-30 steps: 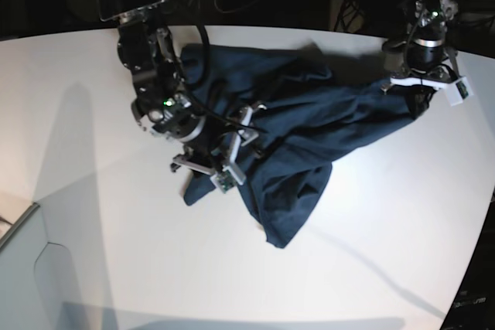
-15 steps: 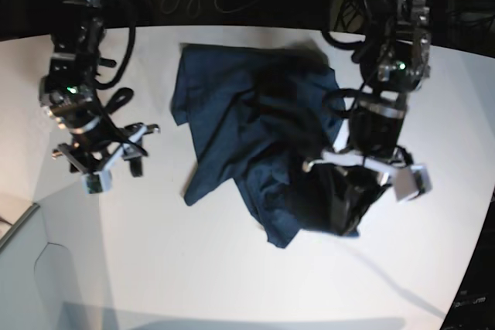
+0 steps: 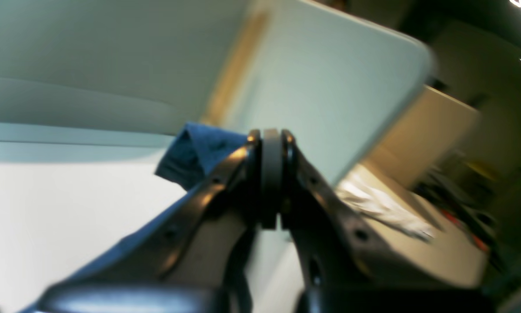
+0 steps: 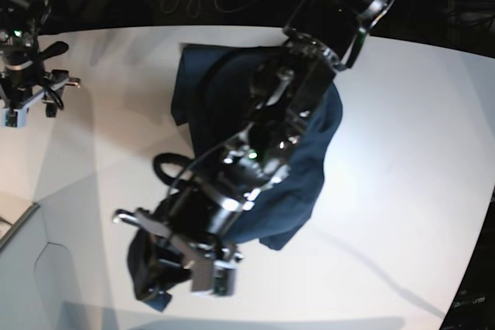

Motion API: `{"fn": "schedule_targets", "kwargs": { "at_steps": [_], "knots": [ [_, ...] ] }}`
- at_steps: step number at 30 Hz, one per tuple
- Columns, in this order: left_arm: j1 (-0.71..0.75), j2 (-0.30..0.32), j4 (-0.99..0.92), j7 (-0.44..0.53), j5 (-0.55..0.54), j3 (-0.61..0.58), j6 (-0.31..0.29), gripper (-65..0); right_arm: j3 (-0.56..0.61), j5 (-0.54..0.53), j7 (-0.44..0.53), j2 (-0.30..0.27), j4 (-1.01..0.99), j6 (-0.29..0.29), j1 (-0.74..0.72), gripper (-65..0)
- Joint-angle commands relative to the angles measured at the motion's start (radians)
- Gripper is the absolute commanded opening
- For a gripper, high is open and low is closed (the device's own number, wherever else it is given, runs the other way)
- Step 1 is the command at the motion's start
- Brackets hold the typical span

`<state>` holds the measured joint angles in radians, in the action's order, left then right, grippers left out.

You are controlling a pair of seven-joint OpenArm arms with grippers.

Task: Layout the t-shirt on the table in an organized manner, then fold the t-shirt properly
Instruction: 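Lift and swing the shirt with both grippers to spread it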

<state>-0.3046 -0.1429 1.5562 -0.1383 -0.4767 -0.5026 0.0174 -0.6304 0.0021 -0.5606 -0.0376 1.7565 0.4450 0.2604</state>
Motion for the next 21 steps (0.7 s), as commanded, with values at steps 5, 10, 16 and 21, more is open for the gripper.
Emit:
{"fn": "schedule_targets", "kwargs": {
  "at_steps": [5,10,16,21],
  "knots": [
    [-0.163,-0.014,-0.113,0.090,-0.015,-0.115,-0.004,-65.0,-0.047,-0.007,0.021,0.049,0.036,0.008,0.027,-29.0],
    [-0.278,-0.014,-0.273,0.246,-0.015,-0.264,-0.004,-63.9,-0.039,-0.007,0.021,0.104,0.073,0.008,0.050,-29.0],
    [-0.239,-0.014,-0.465,0.259,-0.011,-0.322,-0.004,-37.1,-0.038,-0.007,0.021,0.144,0.101,0.008,0.063,-29.0],
    [-0.150,-0.010,-0.489,0.262,-0.009,-0.319,-0.012,-23.5,-0.038,-0.007,0.021,0.172,0.099,0.008,0.064,-29.0]
  ]
}}
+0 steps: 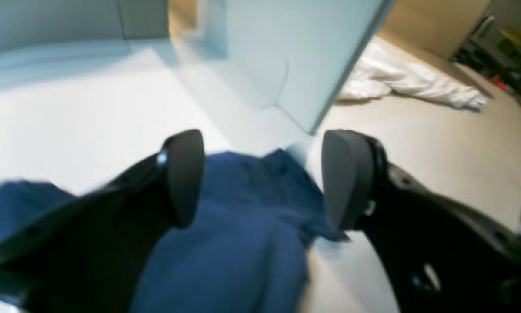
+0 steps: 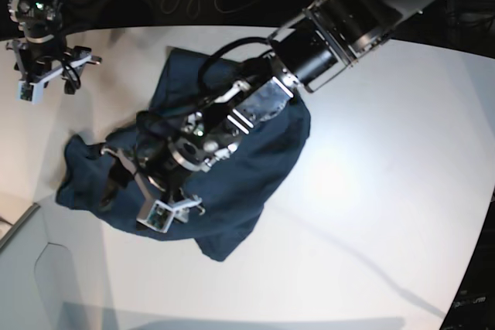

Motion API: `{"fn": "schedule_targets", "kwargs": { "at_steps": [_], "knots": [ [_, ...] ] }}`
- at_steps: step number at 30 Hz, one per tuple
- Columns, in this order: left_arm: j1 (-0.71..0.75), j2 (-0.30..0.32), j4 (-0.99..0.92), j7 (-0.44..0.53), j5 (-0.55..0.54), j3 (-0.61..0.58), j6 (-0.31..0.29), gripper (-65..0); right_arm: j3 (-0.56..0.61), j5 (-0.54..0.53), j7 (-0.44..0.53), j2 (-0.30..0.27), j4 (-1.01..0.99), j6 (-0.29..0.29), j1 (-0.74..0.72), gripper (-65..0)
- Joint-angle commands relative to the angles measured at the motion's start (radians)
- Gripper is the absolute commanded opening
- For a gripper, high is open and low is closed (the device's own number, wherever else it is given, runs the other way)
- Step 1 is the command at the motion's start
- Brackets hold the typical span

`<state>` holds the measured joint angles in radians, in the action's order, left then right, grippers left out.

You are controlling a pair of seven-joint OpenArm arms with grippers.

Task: Layout the t-shirt on the table in an organized manner, then fold the t-shirt properly
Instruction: 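Lift and swing the shirt with both grippers to spread it, then release the shirt and raise both grippers away from it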

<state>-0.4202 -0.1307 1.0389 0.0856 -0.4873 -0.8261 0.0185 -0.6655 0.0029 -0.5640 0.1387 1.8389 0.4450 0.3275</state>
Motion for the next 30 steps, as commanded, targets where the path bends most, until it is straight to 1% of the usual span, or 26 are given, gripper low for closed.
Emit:
{"fn": "schedule_targets", "kwargs": {
  "at_steps": [1,4,6,9,14,17,18,21,23,25,30],
  "knots": [
    [-0.021,-0.001,0.050,0.038,-0.003,0.006,-0.013,-23.5,-0.003,-0.008,0.025,0.000,0.017,0.008,-0.003,-29.0],
    [0.044,0.090,0.136,0.038,-0.004,0.035,-0.013,-23.5,-0.003,-0.008,0.025,0.002,0.015,0.008,-0.005,-29.0],
    [0.123,0.159,0.214,0.038,-0.004,0.070,-0.013,-23.5,-0.001,-0.008,0.025,0.002,0.014,0.008,-0.011,-29.0],
    [0.263,0.282,0.340,0.038,-0.004,0.129,-0.013,-23.5,0.011,-0.008,0.025,-0.004,0.015,0.008,-0.015,-29.0],
    [0.530,0.477,0.521,0.038,-0.004,0.210,-0.013,-23.5,0.063,-0.008,0.025,-0.055,0.026,0.008,-0.028,-29.0],
    [0.691,0.546,0.599,0.038,-0.004,0.285,-0.013,-23.5,0.108,-0.008,0.025,-0.077,0.025,0.008,-0.028,-29.0],
    [0.740,0.556,0.613,0.038,-0.004,0.314,-0.013,-23.5,0.122,-0.008,0.025,-0.077,0.025,0.008,-0.028,-28.9],
    [0.840,0.560,0.617,0.038,-0.003,0.380,-0.013,-23.5,0.151,-0.008,0.025,-0.077,0.025,0.008,-0.028,-28.9],
    [0.877,0.558,0.597,0.038,-0.003,0.397,-0.013,-23.5,0.161,-0.008,0.025,-0.077,0.023,0.008,-0.026,-28.9],
    [0.884,0.552,0.564,0.038,-0.003,0.396,-0.015,-23.5,0.171,-0.008,0.025,-0.077,0.018,0.008,-0.028,-28.9],
    [0.861,0.469,0.481,0.038,0.003,0.396,-0.015,-23.4,0.197,-0.008,0.025,-0.077,0.018,0.008,-0.024,-28.9]
  ]
}}
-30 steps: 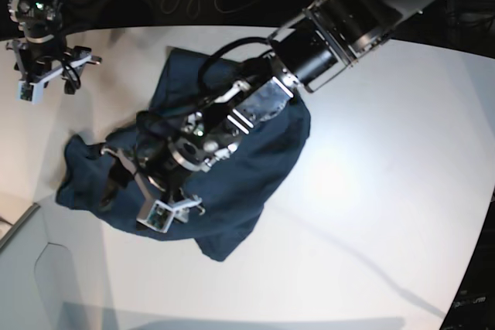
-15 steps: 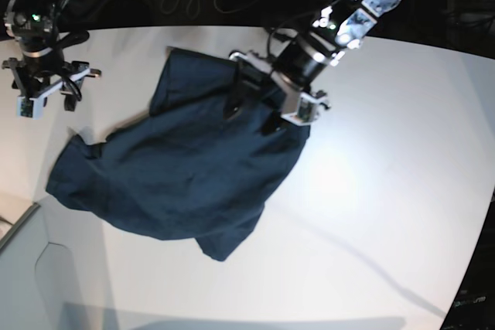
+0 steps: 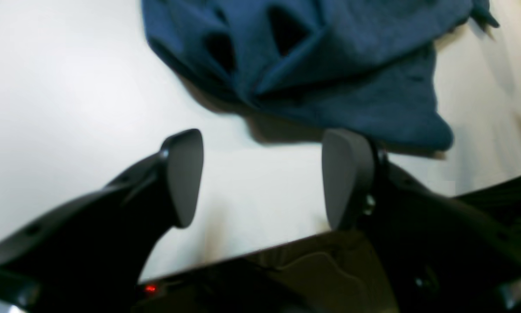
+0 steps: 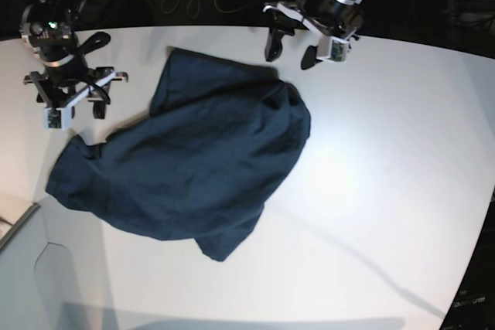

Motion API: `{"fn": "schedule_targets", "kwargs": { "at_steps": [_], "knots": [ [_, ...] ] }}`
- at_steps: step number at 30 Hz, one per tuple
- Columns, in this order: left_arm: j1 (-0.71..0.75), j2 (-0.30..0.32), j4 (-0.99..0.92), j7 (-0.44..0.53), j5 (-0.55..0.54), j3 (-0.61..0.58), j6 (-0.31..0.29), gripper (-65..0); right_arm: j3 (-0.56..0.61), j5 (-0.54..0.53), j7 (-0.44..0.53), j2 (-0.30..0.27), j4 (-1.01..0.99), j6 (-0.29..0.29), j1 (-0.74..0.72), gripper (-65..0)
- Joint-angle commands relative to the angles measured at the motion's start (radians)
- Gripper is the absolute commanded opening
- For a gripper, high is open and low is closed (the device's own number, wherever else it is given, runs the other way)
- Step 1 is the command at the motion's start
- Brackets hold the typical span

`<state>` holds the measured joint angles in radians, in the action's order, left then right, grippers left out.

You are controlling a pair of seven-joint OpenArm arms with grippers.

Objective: Layout the t-shirt on the table in an organized manner, then fold the t-shirt properly

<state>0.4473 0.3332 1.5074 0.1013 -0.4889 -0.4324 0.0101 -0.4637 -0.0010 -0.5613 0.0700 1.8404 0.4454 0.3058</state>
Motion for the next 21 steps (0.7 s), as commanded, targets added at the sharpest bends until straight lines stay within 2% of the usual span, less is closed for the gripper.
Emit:
{"fn": "schedule_targets", "kwargs": {
  "at_steps": [1,9,17,19,21],
  "knots": [
    [-0.021,-0.010,0.000,0.019,0.005,0.000,-0.006,-23.4,-0.005,-0.004,0.022,-0.008,0.015,0.008,-0.004,-28.9],
    [-0.120,-0.133,-0.178,0.019,0.006,0.000,-0.008,-23.4,-0.008,-0.004,0.022,-0.006,0.015,0.008,0.003,-28.9],
    [-0.196,-0.194,-0.304,0.018,-0.001,0.000,-0.008,-23.5,-0.008,-0.001,0.022,-0.019,0.017,0.008,0.036,-29.0],
    [-0.212,-0.208,-0.321,0.018,-0.001,0.000,-0.008,-25.5,-0.007,-0.001,0.022,-0.022,0.015,0.008,0.039,-29.0],
    [-0.222,-0.211,-0.331,0.019,-0.001,0.000,-0.008,-31.9,-0.008,-0.001,0.022,-0.022,0.015,0.008,0.042,-29.0]
  ]
}}
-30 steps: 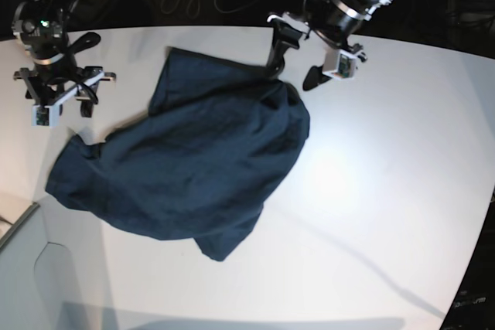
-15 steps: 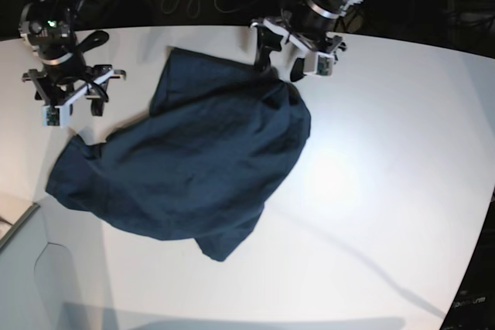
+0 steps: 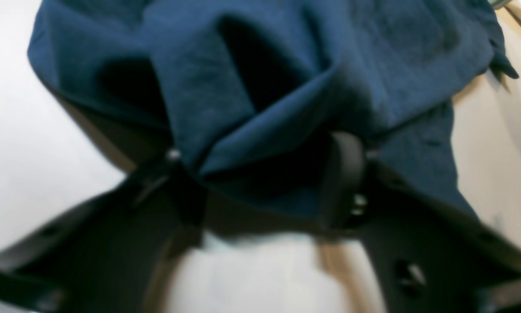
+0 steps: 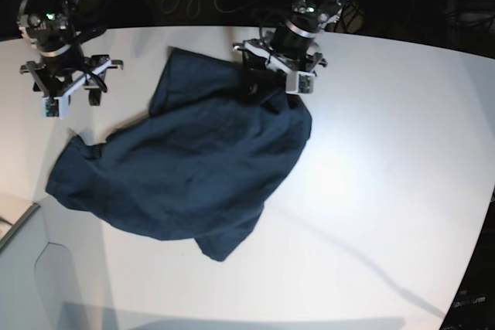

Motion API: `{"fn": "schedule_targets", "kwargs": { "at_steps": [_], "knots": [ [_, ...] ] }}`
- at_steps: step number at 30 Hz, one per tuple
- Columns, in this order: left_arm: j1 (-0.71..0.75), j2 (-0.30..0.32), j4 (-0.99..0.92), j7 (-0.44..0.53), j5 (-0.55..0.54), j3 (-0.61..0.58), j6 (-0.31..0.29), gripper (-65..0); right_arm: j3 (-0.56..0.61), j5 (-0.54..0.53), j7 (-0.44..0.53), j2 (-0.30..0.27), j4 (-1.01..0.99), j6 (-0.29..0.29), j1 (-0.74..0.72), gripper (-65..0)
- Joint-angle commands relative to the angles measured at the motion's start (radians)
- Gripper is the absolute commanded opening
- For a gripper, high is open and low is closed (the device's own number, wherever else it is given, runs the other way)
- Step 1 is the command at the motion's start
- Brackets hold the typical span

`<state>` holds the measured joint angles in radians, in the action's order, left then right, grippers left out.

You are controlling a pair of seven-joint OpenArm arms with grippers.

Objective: Layout the t-shirt on the table in an organized manner, then fold the t-shirt properly

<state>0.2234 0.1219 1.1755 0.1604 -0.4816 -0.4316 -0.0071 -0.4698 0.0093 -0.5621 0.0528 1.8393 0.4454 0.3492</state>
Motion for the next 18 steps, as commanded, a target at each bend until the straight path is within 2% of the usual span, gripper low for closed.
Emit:
{"fn": "schedule_targets", "kwargs": {
  "at_steps": [1,3,4,5,7,12,15,18],
  "knots": [
    [-0.005,0.000,-0.001,-0.040,-0.009,0.000,0.009,-37.5,-0.005,-0.012,0.023,-0.005,0.017,0.008,-0.002,-29.0],
    [-0.014,0.000,-0.001,-0.038,-0.009,0.000,0.009,-51.0,-0.007,-0.012,0.023,-0.005,0.017,0.008,-0.002,-29.0],
    [-0.014,0.000,-0.001,-0.038,-0.009,0.003,0.009,-59.7,-0.007,-0.012,0.023,-0.005,0.018,0.008,-0.002,-29.0],
    [-0.014,0.005,0.005,-0.038,-0.009,0.007,0.009,-65.0,-0.007,-0.012,0.023,-0.005,0.020,0.008,-0.002,-29.0],
    [-0.012,0.019,0.019,-0.037,-0.009,0.007,0.009,-63.9,-0.007,-0.012,0.023,-0.005,0.020,0.008,-0.002,-29.0],
    [0.028,0.127,0.191,-0.037,-0.004,0.009,0.019,-65.0,0.004,-0.012,0.023,0.002,0.020,0.008,-0.002,-29.1],
    [0.047,0.204,0.323,-0.040,-0.001,0.017,0.020,-65.0,0.064,-0.012,0.021,0.003,0.017,0.008,-0.002,-29.1],
    [0.060,0.249,0.386,-0.046,0.001,0.047,0.020,-65.0,0.130,-0.012,0.015,0.002,0.015,0.008,-0.002,-28.9]
  ]
}}
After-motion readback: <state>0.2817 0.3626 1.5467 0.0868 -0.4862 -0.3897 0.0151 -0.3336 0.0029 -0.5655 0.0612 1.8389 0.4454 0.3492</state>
